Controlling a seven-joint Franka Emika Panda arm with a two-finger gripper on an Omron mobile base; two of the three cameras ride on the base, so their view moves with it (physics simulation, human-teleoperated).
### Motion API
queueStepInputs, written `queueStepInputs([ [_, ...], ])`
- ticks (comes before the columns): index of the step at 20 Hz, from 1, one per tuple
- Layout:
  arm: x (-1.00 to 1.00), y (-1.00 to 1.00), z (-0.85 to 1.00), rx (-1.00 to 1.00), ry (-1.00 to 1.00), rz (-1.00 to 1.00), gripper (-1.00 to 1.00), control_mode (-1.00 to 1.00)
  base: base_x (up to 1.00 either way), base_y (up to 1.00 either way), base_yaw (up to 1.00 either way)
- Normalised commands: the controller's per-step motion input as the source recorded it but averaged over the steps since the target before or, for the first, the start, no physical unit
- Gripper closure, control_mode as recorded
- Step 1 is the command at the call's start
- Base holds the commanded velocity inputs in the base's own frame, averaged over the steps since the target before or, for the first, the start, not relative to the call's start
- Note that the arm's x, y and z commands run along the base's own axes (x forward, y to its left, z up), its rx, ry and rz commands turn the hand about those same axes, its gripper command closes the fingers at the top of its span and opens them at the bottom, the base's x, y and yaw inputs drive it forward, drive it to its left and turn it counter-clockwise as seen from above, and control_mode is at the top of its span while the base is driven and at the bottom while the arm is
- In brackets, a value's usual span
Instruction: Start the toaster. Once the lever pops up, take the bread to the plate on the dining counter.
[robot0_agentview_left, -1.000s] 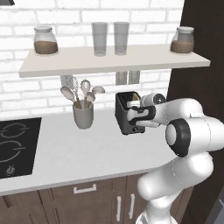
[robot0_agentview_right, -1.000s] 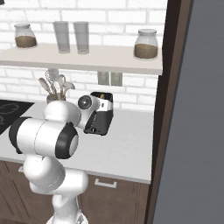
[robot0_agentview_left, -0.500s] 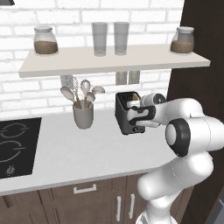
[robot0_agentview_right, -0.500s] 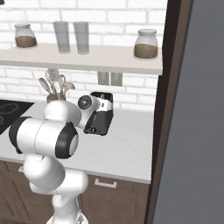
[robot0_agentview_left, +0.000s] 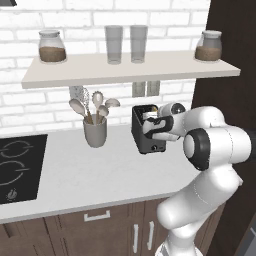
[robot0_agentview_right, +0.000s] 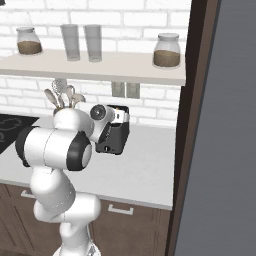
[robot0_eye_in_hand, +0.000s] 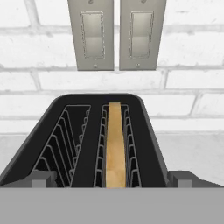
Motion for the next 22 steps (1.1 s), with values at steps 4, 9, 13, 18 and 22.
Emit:
queueStepInputs([
  [4,0.05,0.0,0.0,0.0,0.0,0.0,-1.0,-1.0,0.0,0.0,0.0],
  [9,0.02,0.0,0.0,0.0,0.0,0.0,-1.0,-1.0,0.0,0.0,0.0],
  [13,0.02,0.0,0.0,0.0,0.0,0.0,-1.0,-1.0,0.0,0.0,0.0],
  [18,0.0,0.0,0.0,0.0,0.0,0.0,-1.0,-1.0,0.0,0.0,0.0],
  [22,0.0,0.0,-0.01,0.0,0.0,0.0,-1.0,-1.0,0.0,0.0,0.0],
])
